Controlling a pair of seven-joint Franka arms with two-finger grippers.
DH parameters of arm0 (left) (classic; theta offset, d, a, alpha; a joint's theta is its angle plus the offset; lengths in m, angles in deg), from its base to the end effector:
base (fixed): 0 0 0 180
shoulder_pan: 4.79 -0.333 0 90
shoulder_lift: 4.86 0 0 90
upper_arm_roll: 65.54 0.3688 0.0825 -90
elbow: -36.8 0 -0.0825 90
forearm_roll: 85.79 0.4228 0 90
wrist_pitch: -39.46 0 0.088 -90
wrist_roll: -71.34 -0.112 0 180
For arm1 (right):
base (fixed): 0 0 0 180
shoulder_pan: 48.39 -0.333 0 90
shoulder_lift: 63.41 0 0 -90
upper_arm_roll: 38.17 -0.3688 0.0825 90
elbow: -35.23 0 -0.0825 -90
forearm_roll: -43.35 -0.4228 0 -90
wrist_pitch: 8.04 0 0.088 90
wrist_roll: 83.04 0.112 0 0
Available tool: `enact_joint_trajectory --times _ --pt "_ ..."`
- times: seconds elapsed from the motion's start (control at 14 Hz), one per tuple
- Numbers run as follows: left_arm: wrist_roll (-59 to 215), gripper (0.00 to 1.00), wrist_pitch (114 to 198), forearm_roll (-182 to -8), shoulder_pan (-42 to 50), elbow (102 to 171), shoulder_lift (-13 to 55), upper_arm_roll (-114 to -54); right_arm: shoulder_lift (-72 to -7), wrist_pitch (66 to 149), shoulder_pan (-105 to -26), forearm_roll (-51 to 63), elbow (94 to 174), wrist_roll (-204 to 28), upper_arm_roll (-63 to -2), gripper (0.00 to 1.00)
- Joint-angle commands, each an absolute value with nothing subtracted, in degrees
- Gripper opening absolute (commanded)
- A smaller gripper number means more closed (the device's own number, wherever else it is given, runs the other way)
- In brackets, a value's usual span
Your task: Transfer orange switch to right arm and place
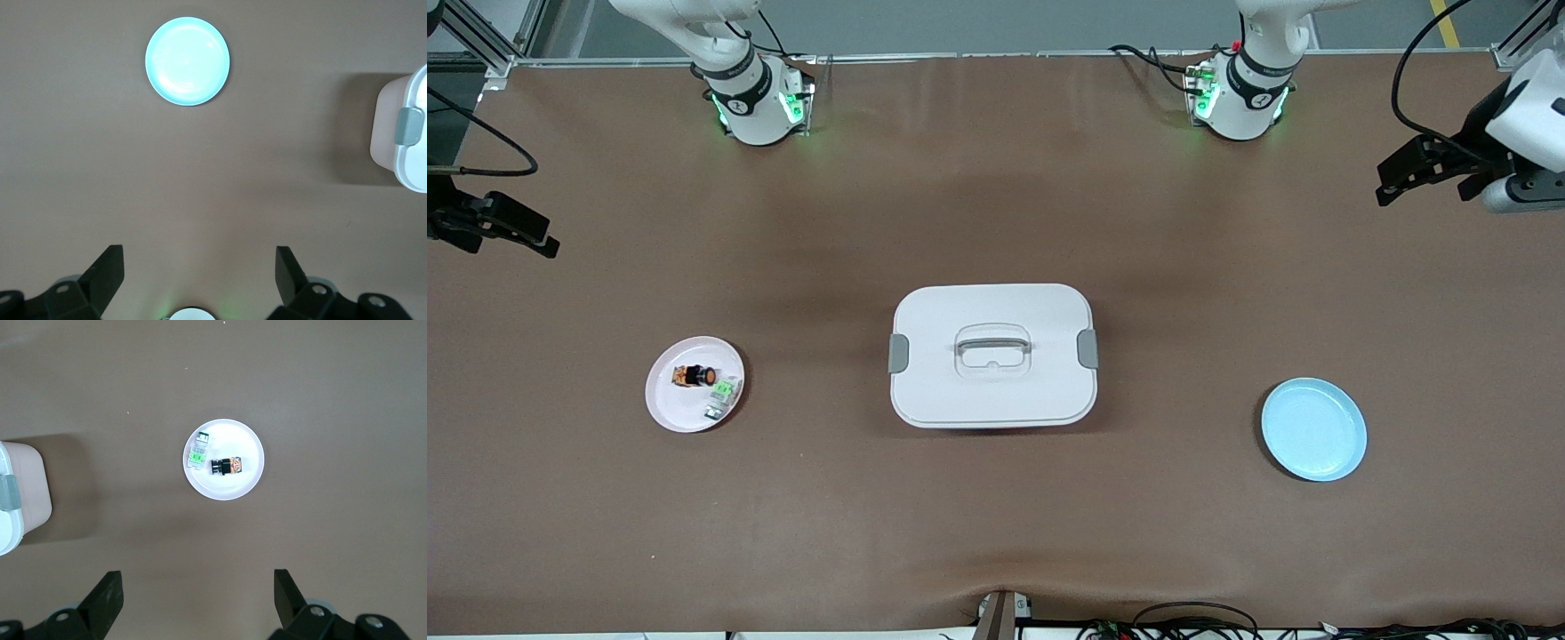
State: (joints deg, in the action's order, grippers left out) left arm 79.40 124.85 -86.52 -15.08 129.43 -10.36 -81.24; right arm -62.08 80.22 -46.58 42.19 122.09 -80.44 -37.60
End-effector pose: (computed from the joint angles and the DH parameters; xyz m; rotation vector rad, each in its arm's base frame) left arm 0.5474 -0.0621 0.6948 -3.1232 -0.0735 0.0502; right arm 0.5987 -0.0225 0.6837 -3.1187 0.1346 -0.0018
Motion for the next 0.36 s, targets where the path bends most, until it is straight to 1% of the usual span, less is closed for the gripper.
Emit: enact_joint_trajectory --times 0.0,0.29 --pt "79.87 1.00 123.66 -85.27 -15.16 128.03 -9.79 -81.72 -63.59 80.55 -45.84 41.85 123.30 -79.96 -38.52 1.00" --pt "79.26 1.00 123.66 -83.69 -15.25 128.03 -9.79 -81.80 -63.59 80.99 -45.84 41.94 123.21 -79.96 -38.43 1.00"
